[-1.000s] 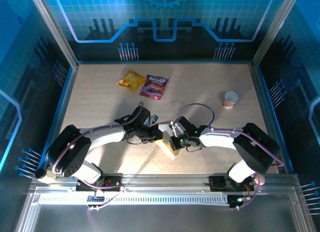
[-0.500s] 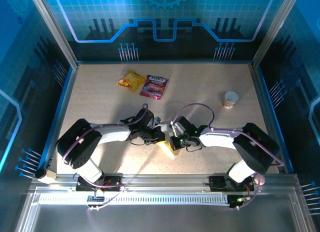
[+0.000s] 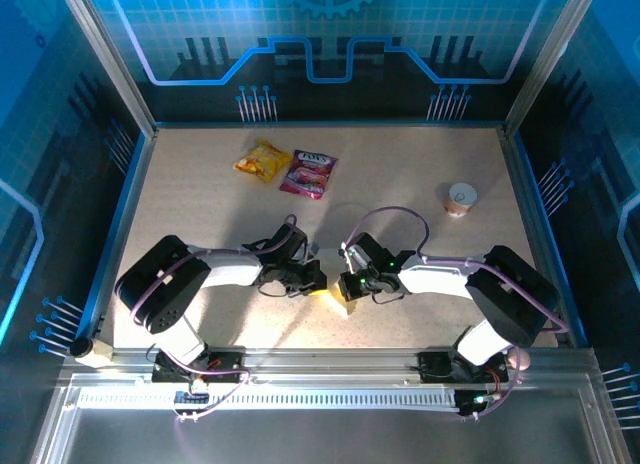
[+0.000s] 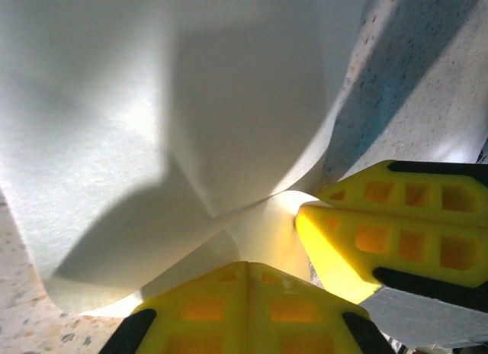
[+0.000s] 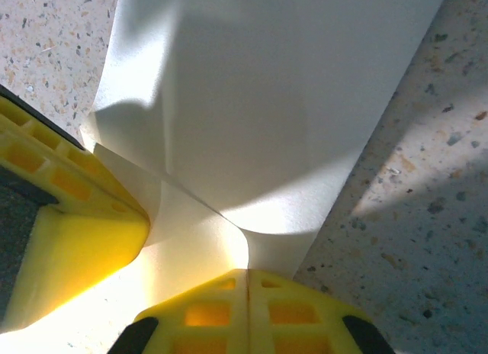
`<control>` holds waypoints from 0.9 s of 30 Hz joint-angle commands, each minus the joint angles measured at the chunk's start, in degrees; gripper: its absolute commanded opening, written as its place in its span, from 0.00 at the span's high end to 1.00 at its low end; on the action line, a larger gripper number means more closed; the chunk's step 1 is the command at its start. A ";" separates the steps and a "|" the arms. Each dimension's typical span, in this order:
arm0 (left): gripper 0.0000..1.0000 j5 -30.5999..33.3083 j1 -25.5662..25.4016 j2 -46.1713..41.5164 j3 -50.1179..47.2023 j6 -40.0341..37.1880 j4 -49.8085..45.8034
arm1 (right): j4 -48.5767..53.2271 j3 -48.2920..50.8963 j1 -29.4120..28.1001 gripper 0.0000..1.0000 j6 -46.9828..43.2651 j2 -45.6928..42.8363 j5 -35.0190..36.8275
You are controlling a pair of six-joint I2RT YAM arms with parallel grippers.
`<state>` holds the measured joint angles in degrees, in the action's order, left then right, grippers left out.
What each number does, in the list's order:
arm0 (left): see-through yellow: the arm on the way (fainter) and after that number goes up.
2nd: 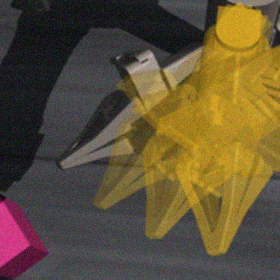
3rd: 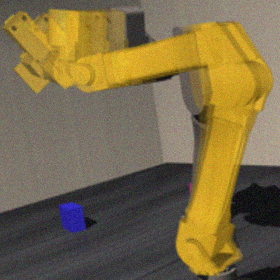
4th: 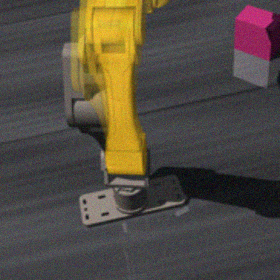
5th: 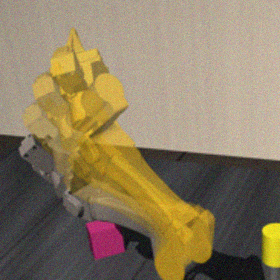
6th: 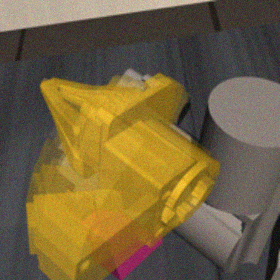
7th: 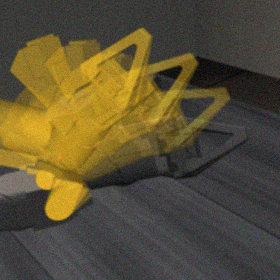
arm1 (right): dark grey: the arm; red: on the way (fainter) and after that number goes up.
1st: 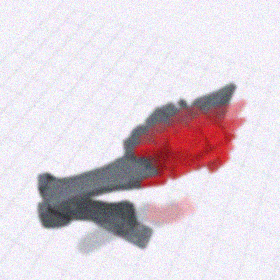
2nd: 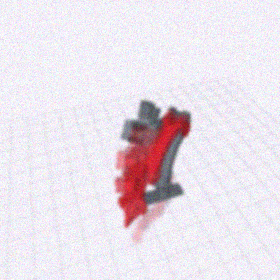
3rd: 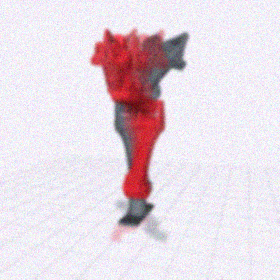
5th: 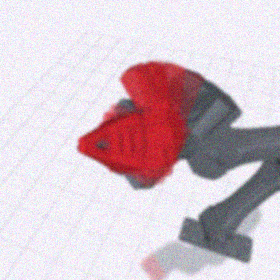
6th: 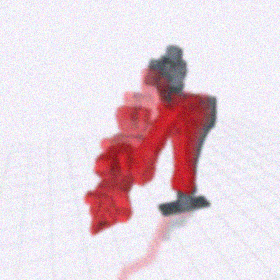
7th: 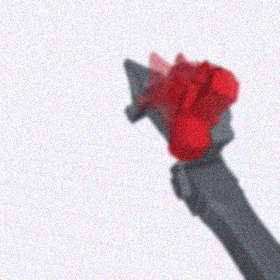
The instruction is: Fold a paper plane with a square sheet of paper (fold left side to right side)
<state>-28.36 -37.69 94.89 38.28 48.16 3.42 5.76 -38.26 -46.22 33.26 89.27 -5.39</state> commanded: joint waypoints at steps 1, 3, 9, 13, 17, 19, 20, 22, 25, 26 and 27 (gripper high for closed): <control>1.00 0.02 -0.35 0.56 -1.16 0.55 0.25 | 6.37 1.87 -0.46 1.00 0.49 3.13 3.19; 1.00 0.26 -0.36 0.65 -1.27 0.55 0.28 | 6.31 1.75 -0.46 1.00 0.49 3.28 3.03; 1.00 0.72 -0.36 1.86 -1.06 0.47 0.98 | 6.28 1.75 -0.54 1.00 0.50 3.35 3.04; 1.00 0.96 -0.36 2.58 -1.17 0.85 1.24 | 6.52 1.85 -0.56 1.00 0.52 3.07 3.23; 1.00 2.55 -0.36 1.80 -2.43 1.44 -0.39 | 7.11 1.71 -0.55 1.00 0.55 2.13 3.55; 1.00 3.34 -0.36 1.12 -3.14 1.49 -1.28 | 7.73 1.15 -0.54 1.00 0.19 1.54 3.70; 1.00 3.69 -0.43 0.76 -3.51 1.67 -1.76 | 8.10 0.48 -0.47 1.00 0.00 1.19 3.67; 1.00 4.29 -0.37 0.26 -4.19 2.06 -1.98 | 9.06 -0.63 -0.33 0.99 -0.38 0.52 3.58; 1.00 5.10 -0.45 0.22 -4.25 2.11 -2.76 | 10.56 -3.30 0.20 0.97 -1.13 -0.97 3.28; 1.00 5.24 -0.45 0.42 -4.09 2.10 -3.18 | 11.03 -4.18 0.40 0.96 -1.32 -1.65 3.27; 1.00 5.30 -0.45 0.59 -3.81 2.00 -3.45 | 11.48 -4.82 0.63 0.94 -1.55 -2.35 3.33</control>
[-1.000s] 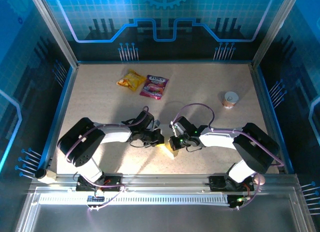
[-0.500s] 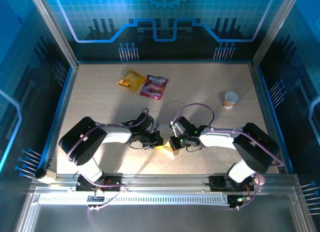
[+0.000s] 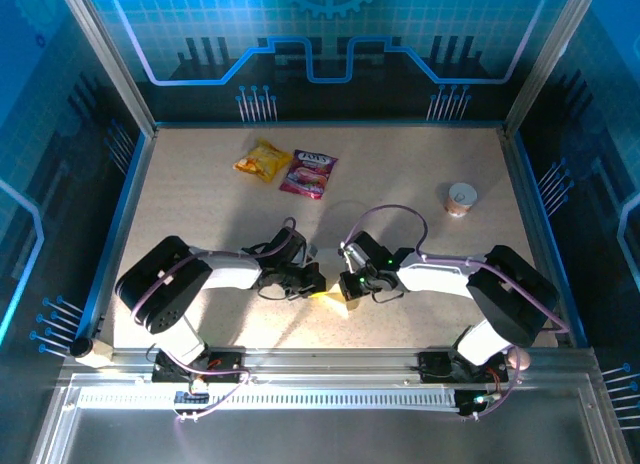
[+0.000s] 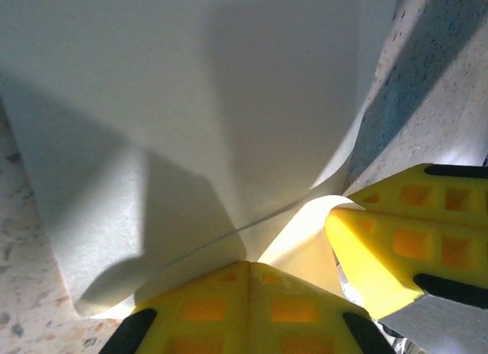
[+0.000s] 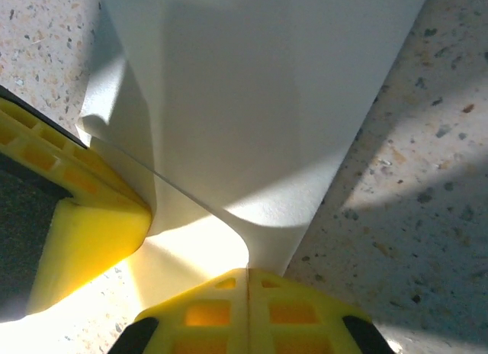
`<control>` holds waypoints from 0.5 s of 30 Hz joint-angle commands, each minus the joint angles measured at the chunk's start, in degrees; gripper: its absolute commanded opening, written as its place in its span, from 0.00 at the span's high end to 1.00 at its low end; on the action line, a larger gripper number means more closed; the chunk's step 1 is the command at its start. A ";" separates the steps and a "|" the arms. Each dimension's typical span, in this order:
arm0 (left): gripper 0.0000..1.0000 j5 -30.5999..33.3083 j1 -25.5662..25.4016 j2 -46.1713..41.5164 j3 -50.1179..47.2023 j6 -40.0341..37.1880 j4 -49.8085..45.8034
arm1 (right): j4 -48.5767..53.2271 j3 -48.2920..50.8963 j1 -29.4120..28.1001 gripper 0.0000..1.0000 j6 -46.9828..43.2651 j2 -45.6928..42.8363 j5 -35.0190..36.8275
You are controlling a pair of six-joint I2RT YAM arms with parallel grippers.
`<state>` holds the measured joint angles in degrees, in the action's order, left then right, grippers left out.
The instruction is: Fold a paper plane with a square sheet of paper (fold left side to right side)
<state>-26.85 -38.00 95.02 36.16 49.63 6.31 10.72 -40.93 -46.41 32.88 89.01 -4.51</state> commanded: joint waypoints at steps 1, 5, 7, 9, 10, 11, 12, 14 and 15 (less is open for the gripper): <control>1.00 3.83 -0.15 0.64 -1.41 0.34 -6.65 | 6.96 -2.84 1.12 0.93 -1.31 -2.88 2.42; 1.00 4.43 -0.32 1.47 -0.53 0.05 -8.02 | 9.82 -3.95 3.11 0.85 -2.11 -6.22 2.31; 1.00 4.48 -0.41 1.79 -0.43 0.24 -8.02 | 11.43 -3.54 4.16 0.81 -2.34 -7.71 2.17; 1.00 4.55 -0.49 1.83 -0.30 0.33 -7.90 | 13.02 -2.76 4.91 0.77 -2.56 -9.22 2.17; 1.00 4.57 -0.58 2.07 -0.15 0.33 -7.89 | 13.66 -2.34 4.96 0.76 -2.55 -10.00 1.90; 1.00 4.53 -0.59 2.10 -0.13 0.38 -7.89 | 14.04 -1.91 4.97 0.76 -2.55 -10.78 1.34; 1.00 4.51 -0.68 2.18 0.08 0.38 -8.01 | 13.96 -1.31 4.93 0.77 -2.42 -11.53 0.15; 1.00 4.56 -0.69 2.24 0.33 0.34 -8.23 | 12.58 -0.03 4.88 0.82 -1.33 -12.69 -3.97; 1.00 4.53 -0.72 2.20 0.40 0.23 -8.35 | 11.41 0.76 4.78 0.85 -0.54 -13.00 -6.33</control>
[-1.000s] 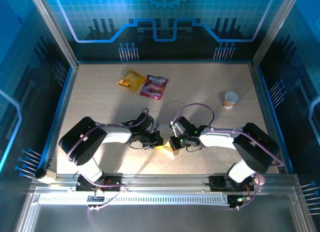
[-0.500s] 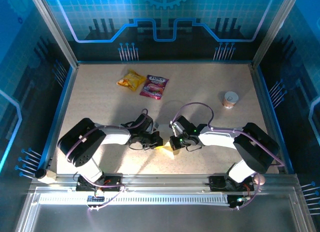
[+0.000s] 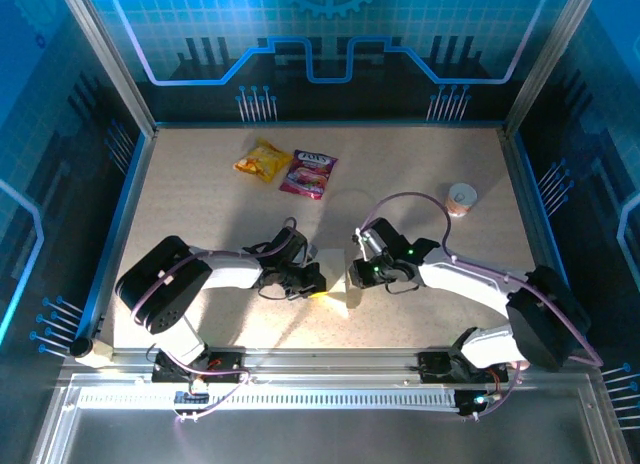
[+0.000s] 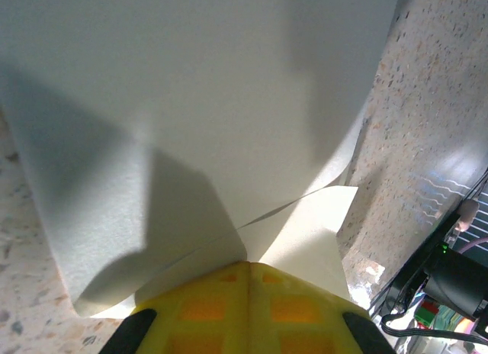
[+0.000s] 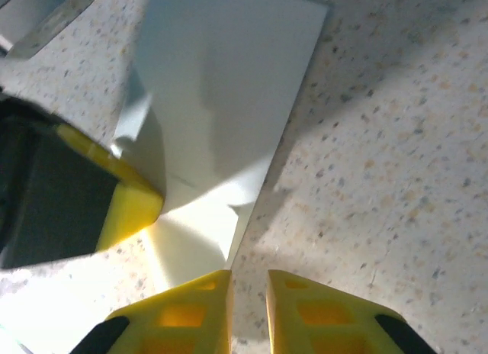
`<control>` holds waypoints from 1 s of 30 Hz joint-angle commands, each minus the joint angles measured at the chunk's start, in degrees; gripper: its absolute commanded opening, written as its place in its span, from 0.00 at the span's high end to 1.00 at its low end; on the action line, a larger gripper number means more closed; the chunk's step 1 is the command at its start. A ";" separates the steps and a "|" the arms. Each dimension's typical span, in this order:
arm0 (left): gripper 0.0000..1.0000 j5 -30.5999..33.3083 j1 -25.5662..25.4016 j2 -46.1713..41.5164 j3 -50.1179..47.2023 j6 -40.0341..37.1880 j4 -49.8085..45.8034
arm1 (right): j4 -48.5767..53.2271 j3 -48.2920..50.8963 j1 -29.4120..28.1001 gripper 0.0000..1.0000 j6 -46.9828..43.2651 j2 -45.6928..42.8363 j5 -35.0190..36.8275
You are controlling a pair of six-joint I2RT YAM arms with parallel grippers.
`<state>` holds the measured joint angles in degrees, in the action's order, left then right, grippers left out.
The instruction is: Fold a paper plane with a square sheet of paper (fold left side to right side)
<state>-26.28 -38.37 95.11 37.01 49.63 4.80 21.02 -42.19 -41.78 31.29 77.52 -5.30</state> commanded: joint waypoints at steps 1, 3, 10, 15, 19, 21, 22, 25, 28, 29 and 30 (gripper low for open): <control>1.00 4.00 -0.30 2.12 -0.33 0.23 -6.96 | -0.22 2.74 -0.16 0.87 2.00 -1.58 -7.72; 1.00 4.13 -0.30 2.12 -0.19 0.25 -7.08 | -3.51 4.30 -1.21 0.92 4.28 -1.25 -11.65; 1.00 4.24 -0.34 2.01 0.16 0.18 -7.60 | -9.97 4.87 -5.38 0.95 7.80 3.16 -16.02; 1.00 4.40 -0.39 1.83 0.16 0.13 -7.96 | -11.71 3.58 -6.55 0.95 8.22 6.02 -16.15; 1.00 4.41 -0.48 1.83 0.26 0.12 -7.96 | -12.80 3.37 -6.82 0.95 8.29 7.88 -17.19; 1.00 4.48 -0.48 1.84 0.21 0.12 -7.98 | -12.76 3.47 -6.91 0.95 8.18 8.35 -17.08; 1.00 4.49 -0.56 1.83 0.23 0.12 -8.06 | -12.80 3.57 -6.92 0.95 8.18 8.57 -16.97; 1.00 4.48 -0.56 1.90 0.17 0.14 -8.07 | -12.50 3.91 -6.97 0.95 8.17 9.01 -16.40; 1.00 4.49 -0.54 2.01 0.27 0.13 -8.06 | -11.72 4.05 -6.99 0.95 8.17 9.51 -15.44; 1.00 4.49 -0.56 2.09 0.26 0.14 -8.14 | -11.53 4.22 -6.99 0.95 8.17 9.74 -15.15; 1.00 4.49 -0.57 2.10 0.32 0.17 -8.12 | -10.97 4.13 -7.04 0.95 8.21 10.00 -14.84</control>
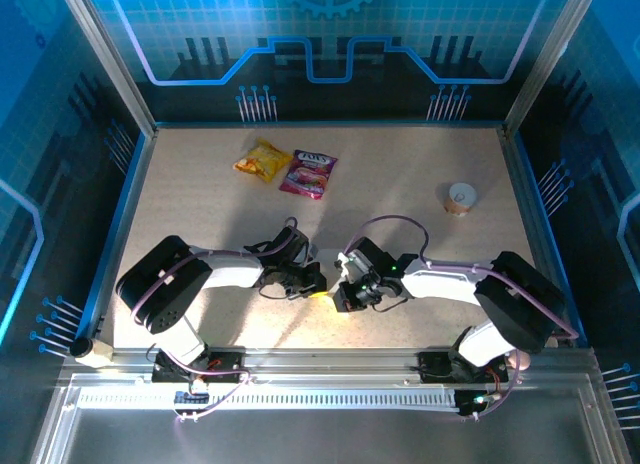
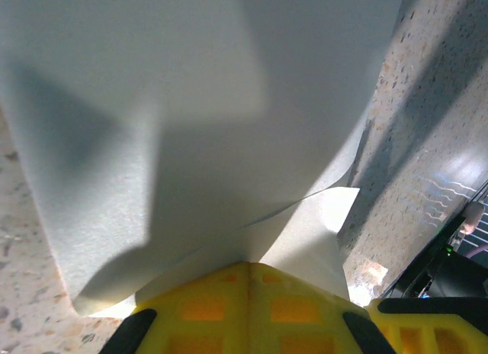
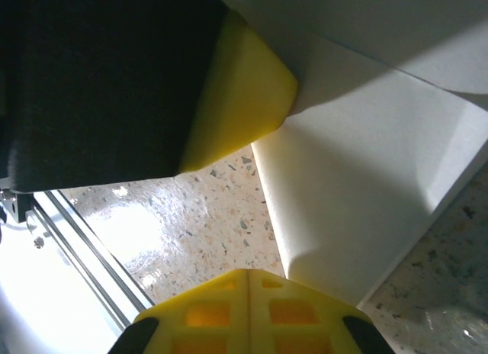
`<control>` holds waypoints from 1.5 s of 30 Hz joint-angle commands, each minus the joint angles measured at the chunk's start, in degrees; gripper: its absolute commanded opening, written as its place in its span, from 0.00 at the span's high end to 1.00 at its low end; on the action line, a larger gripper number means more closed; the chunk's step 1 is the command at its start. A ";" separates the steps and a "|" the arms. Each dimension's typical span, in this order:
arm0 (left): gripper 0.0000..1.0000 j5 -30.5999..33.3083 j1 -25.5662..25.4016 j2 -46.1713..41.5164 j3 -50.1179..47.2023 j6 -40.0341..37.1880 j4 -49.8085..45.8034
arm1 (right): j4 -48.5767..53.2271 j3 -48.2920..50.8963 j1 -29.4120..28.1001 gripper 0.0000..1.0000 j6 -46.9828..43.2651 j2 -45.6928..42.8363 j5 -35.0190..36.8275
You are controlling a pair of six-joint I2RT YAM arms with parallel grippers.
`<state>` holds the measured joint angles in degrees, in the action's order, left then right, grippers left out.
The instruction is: Fold a paper plane with a square sheet of paper (fold left side to right side)
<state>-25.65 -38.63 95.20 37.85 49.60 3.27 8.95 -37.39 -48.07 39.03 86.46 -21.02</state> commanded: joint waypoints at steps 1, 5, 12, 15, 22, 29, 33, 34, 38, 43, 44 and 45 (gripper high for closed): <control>1.00 3.82 -0.31 2.03 -0.49 0.16 -6.53 | 1.56 -0.73 -0.62 0.95 0.39 1.31 1.28; 1.00 3.85 -0.34 2.01 -0.58 0.05 -6.61 | 2.00 -0.21 -0.62 0.95 0.83 1.98 2.21; 1.00 4.04 -0.39 1.57 -0.62 0.13 -6.81 | 2.06 0.86 -0.62 0.95 1.31 1.90 2.63; 1.00 4.12 -0.39 1.60 -0.60 0.08 -6.87 | 1.60 1.26 -0.62 0.95 1.49 1.94 1.79; 1.00 4.12 -0.39 1.75 -0.39 0.12 -6.87 | 1.33 1.97 -0.63 0.95 1.67 2.75 1.23; 1.00 4.38 -0.39 1.78 -0.40 0.04 -7.05 | 1.51 3.47 -0.62 0.95 2.45 2.45 0.40; 1.00 4.66 -0.39 1.66 -0.30 0.12 -7.33 | 0.98 5.81 -0.62 0.95 3.43 0.59 -0.90; 1.00 4.79 -0.39 1.74 -0.30 0.11 -7.50 | 0.87 6.45 -0.62 0.95 3.66 0.11 -1.36; 1.00 4.82 -0.39 1.97 -0.13 -0.02 -7.66 | 1.36 8.79 -0.62 0.95 4.26 -2.59 -3.13; 1.00 4.75 -0.37 1.92 0.20 0.10 -7.66 | 5.31 9.04 -0.12 0.95 3.78 -8.66 -3.85; 1.00 4.70 -0.41 1.99 0.29 0.05 -7.68 | 5.99 8.92 0.29 0.95 3.77 -10.20 -3.81; 1.00 4.67 -0.38 2.02 0.40 -0.02 -7.75 | 6.62 8.73 0.88 0.95 3.73 -12.01 -3.92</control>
<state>-25.17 -38.96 95.22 38.54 49.63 1.78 10.94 -28.73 -47.90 42.46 78.35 -23.24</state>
